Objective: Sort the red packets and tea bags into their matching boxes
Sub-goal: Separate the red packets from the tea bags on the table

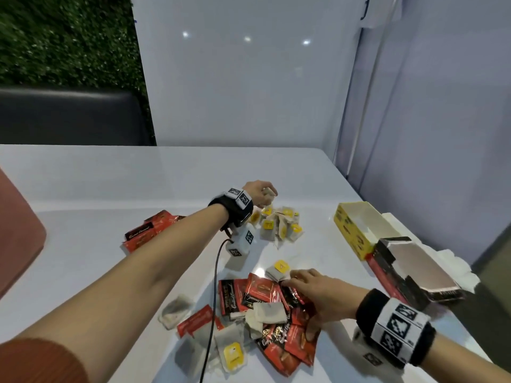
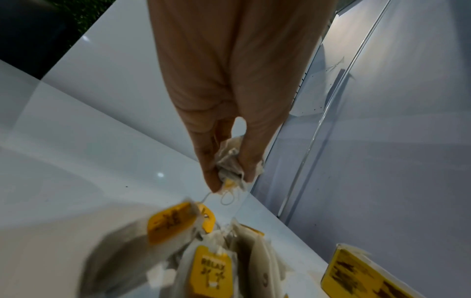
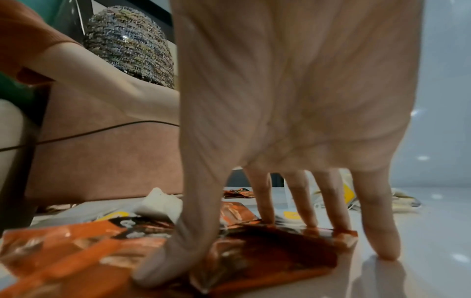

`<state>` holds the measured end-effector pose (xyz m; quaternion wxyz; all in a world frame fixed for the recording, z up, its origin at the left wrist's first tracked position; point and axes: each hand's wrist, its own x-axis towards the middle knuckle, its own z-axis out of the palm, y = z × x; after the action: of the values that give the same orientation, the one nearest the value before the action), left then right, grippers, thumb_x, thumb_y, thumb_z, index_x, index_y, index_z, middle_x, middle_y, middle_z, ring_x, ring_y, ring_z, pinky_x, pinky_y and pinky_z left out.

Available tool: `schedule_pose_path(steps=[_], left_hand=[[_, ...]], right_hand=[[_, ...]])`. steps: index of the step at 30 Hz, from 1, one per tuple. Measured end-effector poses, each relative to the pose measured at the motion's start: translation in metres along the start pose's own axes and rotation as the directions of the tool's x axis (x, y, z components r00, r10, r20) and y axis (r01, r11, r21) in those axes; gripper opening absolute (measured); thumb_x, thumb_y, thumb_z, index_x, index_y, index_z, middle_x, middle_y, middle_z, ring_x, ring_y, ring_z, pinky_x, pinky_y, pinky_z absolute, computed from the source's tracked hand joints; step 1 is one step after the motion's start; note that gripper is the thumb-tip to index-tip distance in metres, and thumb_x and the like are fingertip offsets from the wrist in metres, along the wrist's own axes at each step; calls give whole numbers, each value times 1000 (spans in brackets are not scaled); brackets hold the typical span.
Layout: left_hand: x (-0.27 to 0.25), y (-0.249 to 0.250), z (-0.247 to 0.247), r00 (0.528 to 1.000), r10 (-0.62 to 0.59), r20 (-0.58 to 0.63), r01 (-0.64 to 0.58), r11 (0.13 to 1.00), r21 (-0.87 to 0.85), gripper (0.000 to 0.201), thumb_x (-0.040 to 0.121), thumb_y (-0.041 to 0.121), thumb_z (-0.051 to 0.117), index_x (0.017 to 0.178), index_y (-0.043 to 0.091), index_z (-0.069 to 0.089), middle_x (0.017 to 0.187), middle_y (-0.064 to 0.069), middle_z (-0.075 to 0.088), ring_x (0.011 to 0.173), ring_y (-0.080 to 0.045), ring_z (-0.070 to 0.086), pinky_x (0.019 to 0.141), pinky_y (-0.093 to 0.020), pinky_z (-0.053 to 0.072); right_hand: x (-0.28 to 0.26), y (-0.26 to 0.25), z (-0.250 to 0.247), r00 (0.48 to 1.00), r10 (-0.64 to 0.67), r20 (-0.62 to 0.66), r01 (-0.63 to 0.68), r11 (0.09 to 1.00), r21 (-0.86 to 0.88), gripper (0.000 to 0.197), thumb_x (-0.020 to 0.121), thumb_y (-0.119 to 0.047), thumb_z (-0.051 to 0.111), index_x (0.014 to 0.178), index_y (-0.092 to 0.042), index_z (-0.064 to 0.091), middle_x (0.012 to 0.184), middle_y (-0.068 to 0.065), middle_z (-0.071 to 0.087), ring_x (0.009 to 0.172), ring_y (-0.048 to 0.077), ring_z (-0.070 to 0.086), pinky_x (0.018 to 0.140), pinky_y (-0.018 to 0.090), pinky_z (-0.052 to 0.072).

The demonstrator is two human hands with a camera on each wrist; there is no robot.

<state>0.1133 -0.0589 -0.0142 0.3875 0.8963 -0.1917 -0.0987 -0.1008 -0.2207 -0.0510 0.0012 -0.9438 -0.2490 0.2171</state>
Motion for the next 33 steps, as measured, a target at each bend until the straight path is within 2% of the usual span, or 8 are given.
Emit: schedule_pose_path(steps=[3, 8, 12, 15, 18, 20, 28, 33], left_hand=[[3, 9, -4, 999, -18, 50, 18, 1000, 5, 35, 85, 3, 54, 119, 13, 59, 103, -17, 61, 90, -30, 63, 80, -37, 57], [-26, 10, -14, 938, -177, 299, 139, 980, 145, 97, 80, 25, 72, 150, 23, 5, 149, -12, 33, 129, -28, 42, 95, -42, 49], [-83, 7, -18, 861, -280, 425, 139, 933, 333, 56, 88, 39, 60, 133, 11, 44, 133, -11, 53, 116, -21, 54, 94, -39, 50], [-120, -3, -9, 771, -430, 470, 150, 840, 522, 63, 87, 61, 45, 117, 6, 54, 117, -6, 65, 103, -18, 62, 87, -35, 51], [-137, -13, 12, 833, -412, 370, 102, 770, 629, 65, 80, 71, 43, 84, 9, 59, 91, -5, 67, 73, -14, 56, 67, -27, 42], [-140, -17, 26, 865, -386, 322, 114, 775, 621, 57, 75, 69, 55, 70, 13, 50, 76, 0, 56, 69, -15, 51, 69, -30, 43], [-134, -13, 24, 894, -332, 302, 162, 866, 473, 51, 71, 38, 77, 107, 3, 65, 97, -4, 61, 86, -16, 53, 69, -24, 43], [-154, -13, -27, 924, -259, 280, 224, 963, 153, 21, 76, 27, 75, 89, 11, 68, 90, -5, 71, 81, -14, 63, 64, -17, 45]], right_hand=[[1, 0, 1, 999, 8, -43, -7, 1000, 12, 91, 74, -35, 74, 145, -26, 19, 146, 4, 26, 132, 23, 27, 103, 41, 40], [1, 2, 2, 991, 63, -118, -62, 998, 17, 88, 69, -39, 77, 140, -23, 28, 131, 4, 38, 121, 21, 36, 86, 36, 45], [1, 3, 2, 987, 101, -121, -96, 994, 47, 79, 70, -43, 75, 134, -21, 34, 126, 4, 41, 116, 20, 39, 85, 34, 43], [2, 2, 1, 989, 109, -104, -102, 992, 73, 71, 75, -44, 70, 133, -20, 36, 125, 5, 42, 114, 21, 40, 90, 35, 41], [0, -2, 1, 987, 112, -113, -108, 993, 39, 58, 82, -36, 62, 132, -17, 39, 125, 7, 43, 113, 24, 42, 93, 37, 42], [-2, -5, 1, 988, 115, -106, -112, 993, 30, 50, 85, -29, 57, 130, -15, 41, 124, 9, 45, 112, 26, 43, 92, 36, 42], [-11, 3, 0, 949, 150, -276, -107, 980, 166, 22, 93, -29, 51, 107, -12, 52, 103, 9, 66, 91, 25, 61, 67, 22, 37], [-15, 7, -23, 916, 149, -374, -45, 961, 272, 15, 92, -13, 51, 86, -18, 40, 82, 0, 58, 70, 16, 51, 59, 18, 36]])
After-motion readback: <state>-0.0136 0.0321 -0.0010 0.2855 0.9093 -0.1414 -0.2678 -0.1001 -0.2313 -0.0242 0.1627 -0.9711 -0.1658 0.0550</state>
